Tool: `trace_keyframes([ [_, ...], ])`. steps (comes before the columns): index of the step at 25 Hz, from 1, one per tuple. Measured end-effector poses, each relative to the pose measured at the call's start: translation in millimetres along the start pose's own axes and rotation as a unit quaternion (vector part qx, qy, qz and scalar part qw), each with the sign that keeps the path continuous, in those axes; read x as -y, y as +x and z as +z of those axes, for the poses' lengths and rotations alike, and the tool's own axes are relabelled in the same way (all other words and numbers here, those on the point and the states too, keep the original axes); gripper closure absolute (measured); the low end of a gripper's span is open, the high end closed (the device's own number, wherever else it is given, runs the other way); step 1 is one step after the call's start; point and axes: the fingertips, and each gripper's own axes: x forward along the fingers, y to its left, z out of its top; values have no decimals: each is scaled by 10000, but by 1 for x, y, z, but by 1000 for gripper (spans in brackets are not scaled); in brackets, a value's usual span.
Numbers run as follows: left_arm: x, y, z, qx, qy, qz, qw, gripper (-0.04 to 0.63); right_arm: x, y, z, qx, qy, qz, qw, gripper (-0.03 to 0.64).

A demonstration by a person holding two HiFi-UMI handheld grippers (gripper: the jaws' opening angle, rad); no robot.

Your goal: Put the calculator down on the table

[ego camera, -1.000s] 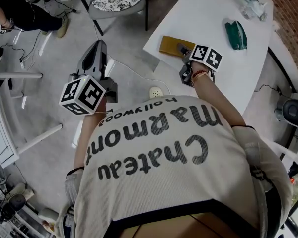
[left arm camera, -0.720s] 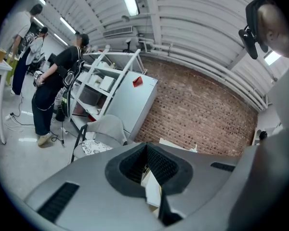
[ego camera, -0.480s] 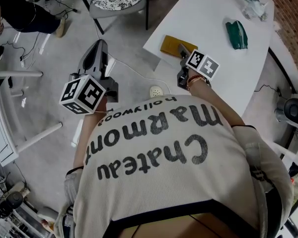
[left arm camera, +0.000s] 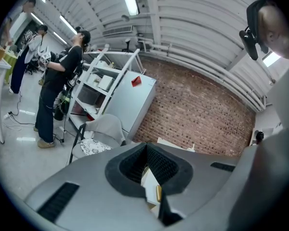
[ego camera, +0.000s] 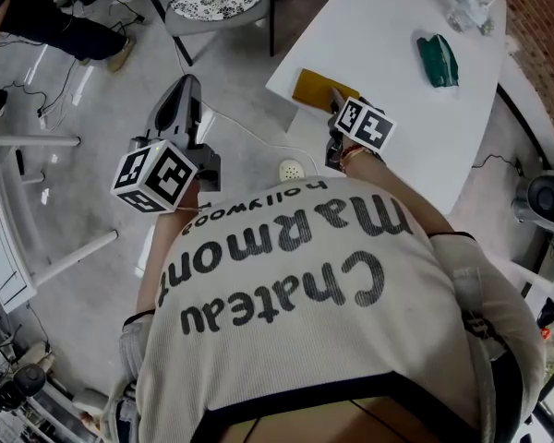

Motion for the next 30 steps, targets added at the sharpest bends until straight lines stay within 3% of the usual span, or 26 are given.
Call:
trace_keyframes([
  [23, -11, -43, 8, -188, 125, -27, 9997, 595, -1, -1, -1, -20, -141, 30, 9999, 314],
  [30, -21, -64, 3, -341, 158, 34, 9993, 595, 0, -3, 1, 138, -217, -167, 9995, 293],
])
